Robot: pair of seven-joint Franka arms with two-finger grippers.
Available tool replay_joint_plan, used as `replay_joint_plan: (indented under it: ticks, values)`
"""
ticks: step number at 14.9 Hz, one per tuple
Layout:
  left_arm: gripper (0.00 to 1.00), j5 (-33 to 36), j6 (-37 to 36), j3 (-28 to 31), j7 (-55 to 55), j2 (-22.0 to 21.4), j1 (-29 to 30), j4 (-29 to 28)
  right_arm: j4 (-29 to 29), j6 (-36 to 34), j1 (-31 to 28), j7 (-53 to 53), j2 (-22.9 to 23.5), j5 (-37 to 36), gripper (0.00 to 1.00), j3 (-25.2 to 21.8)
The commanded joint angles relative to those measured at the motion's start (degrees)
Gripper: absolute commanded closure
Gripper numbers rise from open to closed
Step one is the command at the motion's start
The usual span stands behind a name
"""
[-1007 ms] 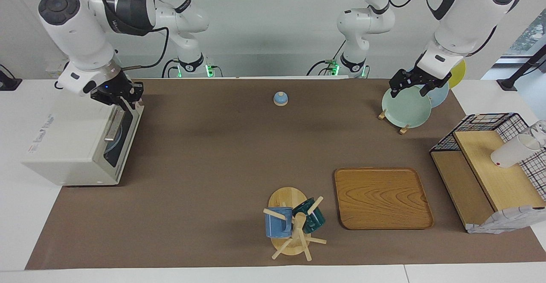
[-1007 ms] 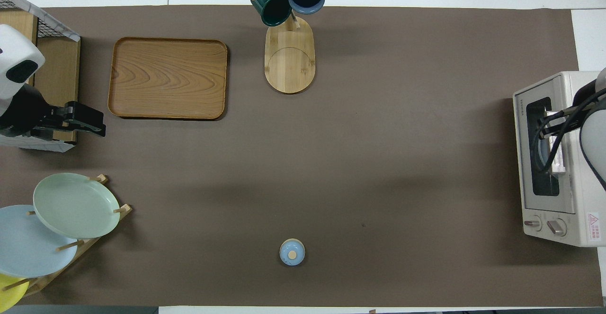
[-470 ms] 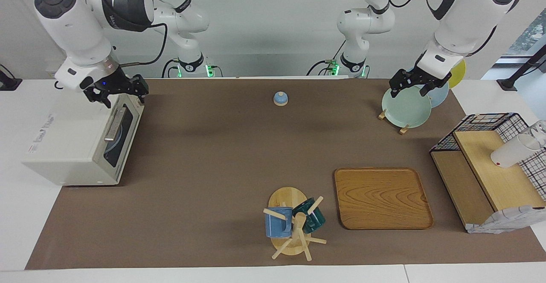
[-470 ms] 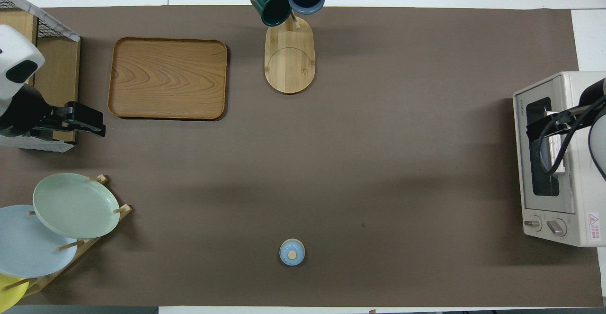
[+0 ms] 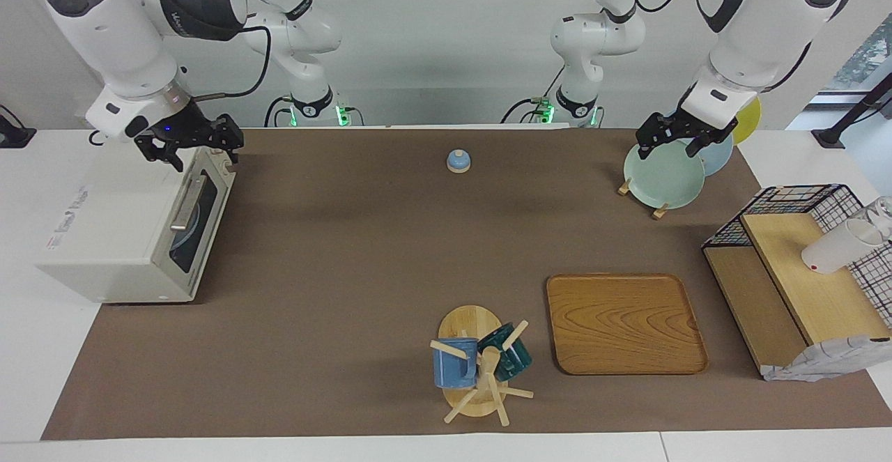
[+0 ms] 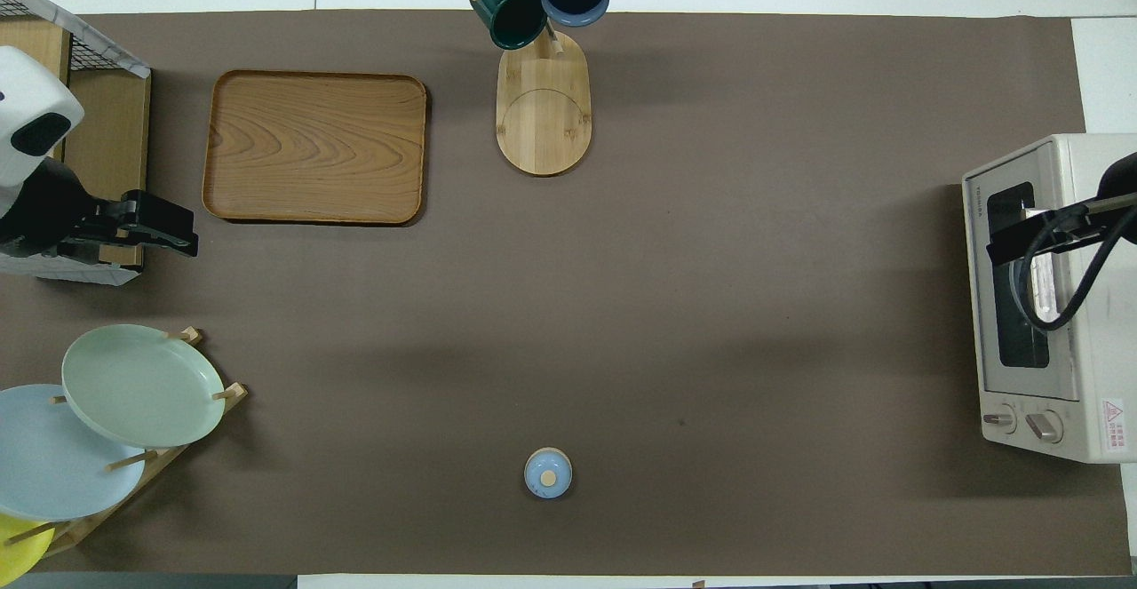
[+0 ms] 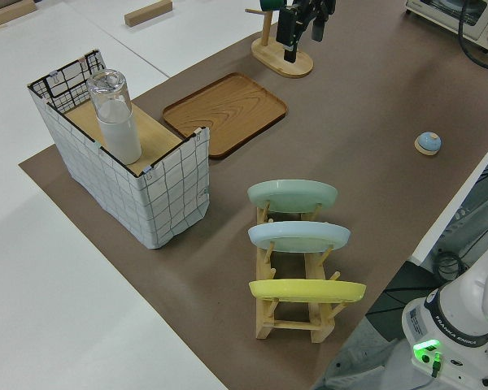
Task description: Put eggplant into oven
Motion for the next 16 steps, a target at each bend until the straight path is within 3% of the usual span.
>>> replay_joint_plan:
  ticks: [1, 16]
  values:
    - [0.0, 0.13, -0.76, -0.3, 0.09, -0.68, 0.67, -0.32, 0.93, -1.33, 0.77, 2.6, -0.42, 1.7, 0.0, -0.65]
    - [0.0, 0.13, -0.84, -0.3, 0.09, -0.68, 0.67, -0.32, 1.55, -1.07, 0.34, 5.41, -0.16, 2.06, 0.0, -0.12]
